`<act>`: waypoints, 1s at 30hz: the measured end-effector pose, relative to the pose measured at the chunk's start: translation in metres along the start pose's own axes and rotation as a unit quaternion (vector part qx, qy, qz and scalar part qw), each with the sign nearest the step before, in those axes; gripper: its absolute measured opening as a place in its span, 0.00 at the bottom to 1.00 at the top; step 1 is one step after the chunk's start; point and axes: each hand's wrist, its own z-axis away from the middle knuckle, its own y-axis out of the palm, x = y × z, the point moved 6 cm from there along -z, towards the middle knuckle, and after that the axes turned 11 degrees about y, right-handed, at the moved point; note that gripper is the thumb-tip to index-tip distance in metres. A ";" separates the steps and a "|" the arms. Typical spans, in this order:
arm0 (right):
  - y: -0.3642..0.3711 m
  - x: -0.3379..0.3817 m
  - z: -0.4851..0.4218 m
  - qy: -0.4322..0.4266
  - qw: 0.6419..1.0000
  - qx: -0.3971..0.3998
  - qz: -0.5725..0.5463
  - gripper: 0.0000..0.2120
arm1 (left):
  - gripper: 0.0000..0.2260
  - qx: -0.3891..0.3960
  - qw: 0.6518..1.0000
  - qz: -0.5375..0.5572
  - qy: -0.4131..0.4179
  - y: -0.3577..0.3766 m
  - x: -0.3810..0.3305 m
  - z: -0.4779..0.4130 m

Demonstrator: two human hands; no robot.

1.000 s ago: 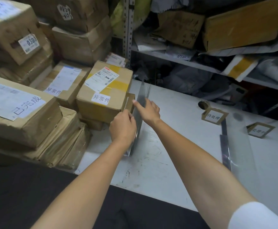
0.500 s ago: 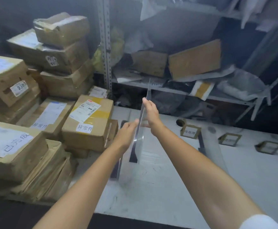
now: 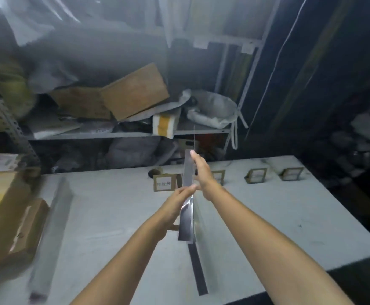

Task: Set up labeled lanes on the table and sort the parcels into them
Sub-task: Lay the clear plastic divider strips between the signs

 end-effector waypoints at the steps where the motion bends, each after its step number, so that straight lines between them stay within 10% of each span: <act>1: -0.026 -0.001 -0.005 0.006 1.000 0.001 -0.006 0.28 | 0.36 -0.003 1.000 -0.004 -0.002 0.023 -0.002 -0.012; 14: -0.237 -0.047 -0.117 0.064 0.996 0.053 0.027 0.27 | 0.29 -0.091 0.994 0.035 -0.041 0.230 0.028 -0.153; 30: -0.285 -0.139 -0.212 0.113 0.992 0.024 0.045 0.24 | 0.14 -0.102 0.991 0.016 -0.087 0.266 0.125 -0.249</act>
